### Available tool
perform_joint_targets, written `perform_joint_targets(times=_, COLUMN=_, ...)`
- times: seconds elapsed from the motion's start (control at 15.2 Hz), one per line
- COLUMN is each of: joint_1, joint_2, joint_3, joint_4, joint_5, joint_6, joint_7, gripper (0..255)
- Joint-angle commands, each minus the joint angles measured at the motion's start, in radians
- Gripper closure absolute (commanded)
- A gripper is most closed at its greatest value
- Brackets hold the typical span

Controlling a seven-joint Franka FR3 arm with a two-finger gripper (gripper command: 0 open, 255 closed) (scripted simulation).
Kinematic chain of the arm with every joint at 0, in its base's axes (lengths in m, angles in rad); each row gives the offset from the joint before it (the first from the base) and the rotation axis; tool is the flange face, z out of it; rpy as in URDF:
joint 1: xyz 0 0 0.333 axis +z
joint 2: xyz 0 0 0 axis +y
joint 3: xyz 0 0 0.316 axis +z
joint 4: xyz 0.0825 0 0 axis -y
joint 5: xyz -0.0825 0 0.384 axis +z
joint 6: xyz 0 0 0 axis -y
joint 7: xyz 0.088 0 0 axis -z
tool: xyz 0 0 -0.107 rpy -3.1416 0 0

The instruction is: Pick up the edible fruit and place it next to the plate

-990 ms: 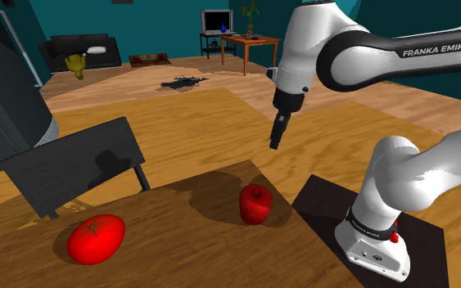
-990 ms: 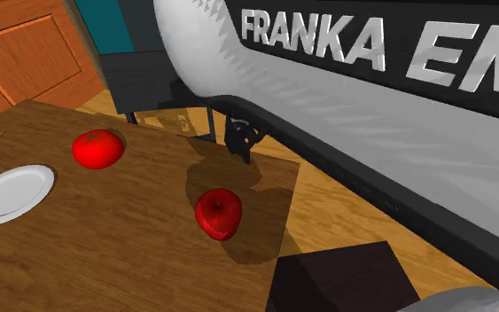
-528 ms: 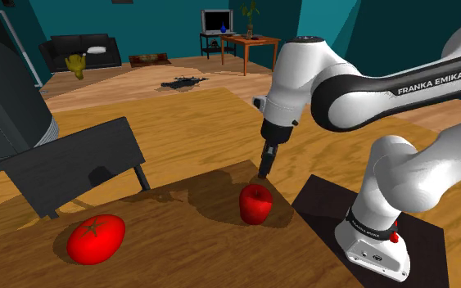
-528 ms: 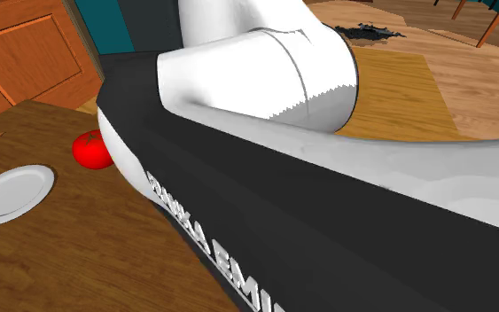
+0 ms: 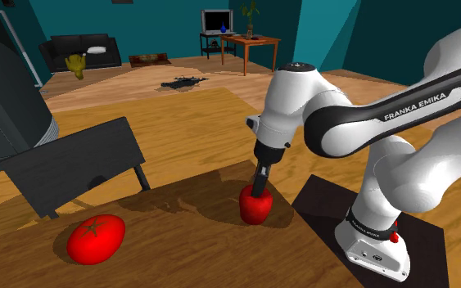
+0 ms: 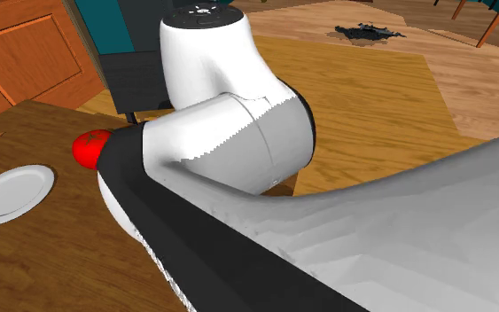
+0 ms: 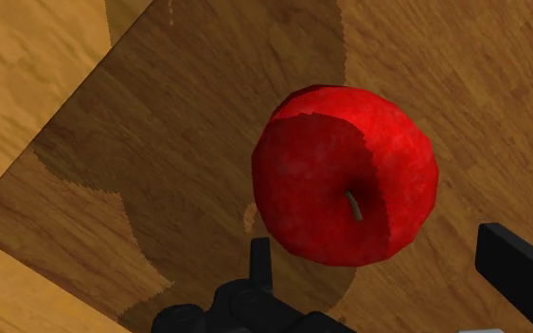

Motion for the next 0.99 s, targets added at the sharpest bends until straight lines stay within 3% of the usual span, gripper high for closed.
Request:
perform_joint_targets(times=0.0, joint_1=0.000, joint_2=0.020, joint_3=0.007, joint_4=-0.015, joint_5=0.004, joint_6=0.035, joint_7=0.001, gripper=0)
perform_joint_targets(times=0.53, joint_1=0.000, joint_2=0.026, joint_3=0.009, joint_4=-0.019, joint_5=0.005, joint_6=0.045, joint_7=0.001, gripper=0)
perform_joint_targets(times=0.59, joint_1=0.000, joint_2=0.026, joint_3=0.009, joint_4=-0.019, joint_5=0.005, joint_6=0.045, joint_7=0.001, gripper=255)
perform_joint_targets(times=0.92, joint_1=0.000, joint_2=0.026, joint_3=0.009, joint_4=-0.019, joint_5=0.005, joint_6=0.045, joint_7=0.001, gripper=255)
